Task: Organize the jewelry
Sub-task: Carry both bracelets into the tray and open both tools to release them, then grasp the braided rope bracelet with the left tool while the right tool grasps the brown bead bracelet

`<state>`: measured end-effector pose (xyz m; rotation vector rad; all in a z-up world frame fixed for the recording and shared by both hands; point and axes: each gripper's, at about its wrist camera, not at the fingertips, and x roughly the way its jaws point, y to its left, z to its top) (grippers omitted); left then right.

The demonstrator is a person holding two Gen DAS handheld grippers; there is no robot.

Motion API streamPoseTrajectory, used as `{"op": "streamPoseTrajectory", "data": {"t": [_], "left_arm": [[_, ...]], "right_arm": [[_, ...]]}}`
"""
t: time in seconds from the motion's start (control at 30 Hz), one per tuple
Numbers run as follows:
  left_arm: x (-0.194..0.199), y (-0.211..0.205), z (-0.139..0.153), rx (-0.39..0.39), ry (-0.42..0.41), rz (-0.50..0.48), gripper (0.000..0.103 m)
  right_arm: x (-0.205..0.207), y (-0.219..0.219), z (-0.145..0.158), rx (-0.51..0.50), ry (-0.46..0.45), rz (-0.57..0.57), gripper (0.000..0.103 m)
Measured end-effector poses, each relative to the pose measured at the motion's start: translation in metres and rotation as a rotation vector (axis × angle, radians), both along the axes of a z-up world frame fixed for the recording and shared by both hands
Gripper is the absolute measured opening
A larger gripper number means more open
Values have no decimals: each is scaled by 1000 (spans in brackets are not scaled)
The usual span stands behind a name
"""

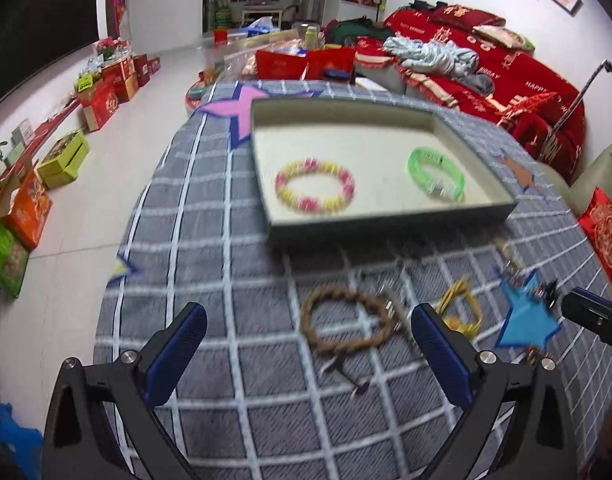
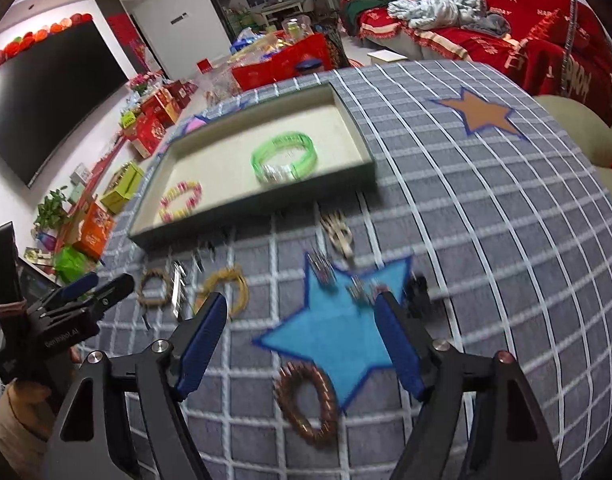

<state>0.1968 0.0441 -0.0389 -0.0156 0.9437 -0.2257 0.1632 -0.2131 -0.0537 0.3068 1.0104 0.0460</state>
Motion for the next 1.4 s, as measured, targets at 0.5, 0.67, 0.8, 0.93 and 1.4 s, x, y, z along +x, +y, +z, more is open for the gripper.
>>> {"op": "streamPoseTrajectory", "data": {"t": [0.5,0.67,0.8,0.93,1.4], "left_arm": [[10,15,-21,14,58,80,103],[13,7,-24,43,52,56,103],[14,2,-23,64,43,40,103],[14,3,-22,58,46,46,103],[11,-15,-20,113,8,-16,76]], "right_arm": [[-30,-6,-32,9,80,-33,79],[-32,2,-31,-20,81,-5,79],[-32,11,-31,-59,75,16,79],[-33,5,-27,-40,58,-20,79],[-34,32,-33,-238,80,73,43]]}}
